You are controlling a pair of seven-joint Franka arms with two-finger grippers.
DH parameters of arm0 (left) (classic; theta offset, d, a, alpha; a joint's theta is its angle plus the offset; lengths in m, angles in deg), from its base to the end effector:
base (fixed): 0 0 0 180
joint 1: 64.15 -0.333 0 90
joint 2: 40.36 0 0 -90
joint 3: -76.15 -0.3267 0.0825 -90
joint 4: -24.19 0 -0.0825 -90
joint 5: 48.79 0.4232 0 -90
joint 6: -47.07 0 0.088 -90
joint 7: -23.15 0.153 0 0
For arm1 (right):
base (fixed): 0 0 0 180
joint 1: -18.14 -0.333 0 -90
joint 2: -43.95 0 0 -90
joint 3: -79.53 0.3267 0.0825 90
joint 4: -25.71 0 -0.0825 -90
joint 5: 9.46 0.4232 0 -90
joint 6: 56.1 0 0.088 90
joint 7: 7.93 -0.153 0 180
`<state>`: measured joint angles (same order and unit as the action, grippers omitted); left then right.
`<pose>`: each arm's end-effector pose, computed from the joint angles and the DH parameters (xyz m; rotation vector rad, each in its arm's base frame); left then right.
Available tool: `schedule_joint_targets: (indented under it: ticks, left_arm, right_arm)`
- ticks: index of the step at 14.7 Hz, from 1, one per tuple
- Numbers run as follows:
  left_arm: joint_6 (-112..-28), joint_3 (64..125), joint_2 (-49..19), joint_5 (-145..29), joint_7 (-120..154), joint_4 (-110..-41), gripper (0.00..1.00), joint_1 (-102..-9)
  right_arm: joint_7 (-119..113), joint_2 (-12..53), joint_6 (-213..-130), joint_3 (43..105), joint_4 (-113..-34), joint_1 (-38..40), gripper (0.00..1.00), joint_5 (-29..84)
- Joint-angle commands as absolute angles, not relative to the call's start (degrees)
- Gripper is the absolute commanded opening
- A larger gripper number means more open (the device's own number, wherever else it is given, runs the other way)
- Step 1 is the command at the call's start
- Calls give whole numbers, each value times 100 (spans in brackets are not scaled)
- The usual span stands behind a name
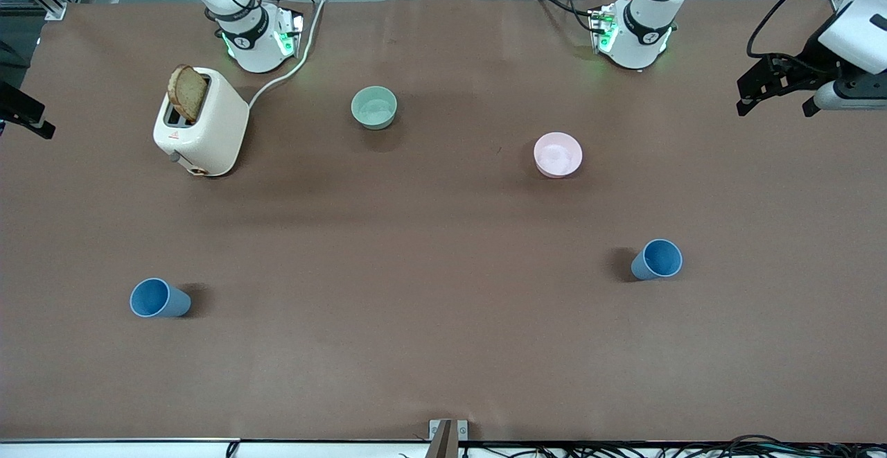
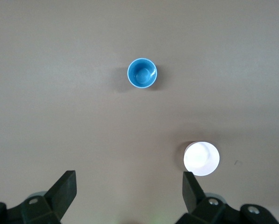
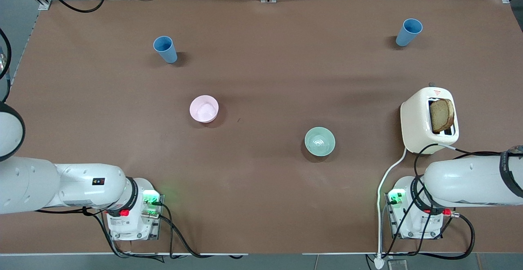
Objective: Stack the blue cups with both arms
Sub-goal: 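Reach the left gripper down to the blue cup beside the pink bowl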
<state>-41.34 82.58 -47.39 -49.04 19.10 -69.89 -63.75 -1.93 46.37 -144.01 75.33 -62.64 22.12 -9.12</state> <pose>0.5477 -0.0698 0.6202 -3.1333 0.0752 -0.0372 0.5723 -0.0822 0.6253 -3.1358 0.0591 -0.0554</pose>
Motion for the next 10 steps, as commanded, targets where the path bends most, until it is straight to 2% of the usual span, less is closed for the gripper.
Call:
schedule_joint_targets:
  ticks: [1,3,5,6,8,10]
  left_arm:
    - [-3924,8230,-4546,-5011,2034,-6686,100,-6389]
    - [-3933,8230,-4319,-4959,1955,-6503,100,-6380]
    - [-3924,8221,-3758,-4914,1998,-5994,100,-6406]
    - [-3976,8186,-3503,-4923,2025,-5975,100,-6494]
    - [-4387,8186,-2975,-4906,2034,-6166,100,-6512]
    - [-5290,8186,-2762,-4897,2025,-6867,100,-6538]
  right_arm:
    - [-275,4633,-14399,7575,-6218,2227,100,-946]
    - [-275,4633,-14399,7575,-6218,2227,100,-937]
    - [-275,4633,-14399,7575,-6218,2244,100,-937]
    - [-275,4633,-14399,7575,-6218,2253,100,-946]
    - [-275,4633,-14451,7566,-6218,2253,100,-885]
    - [-275,4633,-14460,7566,-6227,2279,100,-867]
